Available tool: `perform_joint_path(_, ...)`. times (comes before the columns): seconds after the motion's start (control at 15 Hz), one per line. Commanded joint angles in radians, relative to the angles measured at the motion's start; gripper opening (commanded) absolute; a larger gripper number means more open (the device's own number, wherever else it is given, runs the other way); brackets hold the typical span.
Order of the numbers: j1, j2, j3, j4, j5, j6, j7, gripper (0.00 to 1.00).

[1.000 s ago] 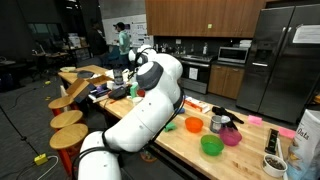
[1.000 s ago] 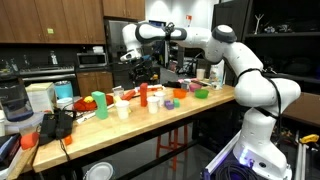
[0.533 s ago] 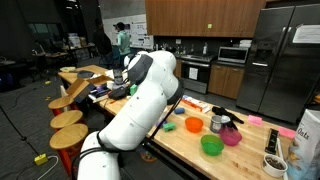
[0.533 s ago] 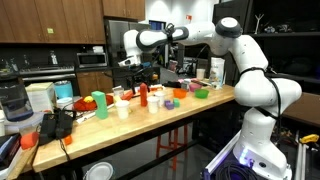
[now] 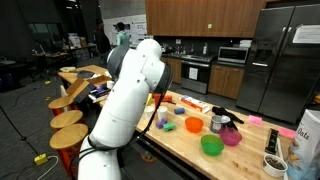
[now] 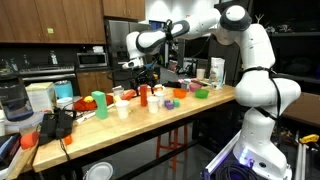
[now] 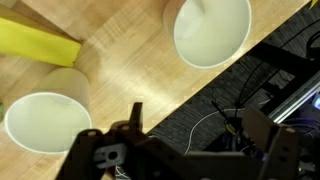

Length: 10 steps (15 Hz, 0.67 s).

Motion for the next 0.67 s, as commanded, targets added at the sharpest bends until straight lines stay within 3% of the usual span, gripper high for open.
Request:
perform_joint_path(0.0,0.089,-0.205,-0.177,-0.007,0.071,-0.058,-0.176,1.00)
perform_joint_path(0.33,0.314,-0.317,-0.481,0.017,0.003,-0.093,-0.409,1.00)
perform_joint_path(0.6,0.486,-0.352,-0.694,0.021,-0.064,0.003,-0.598,1.00)
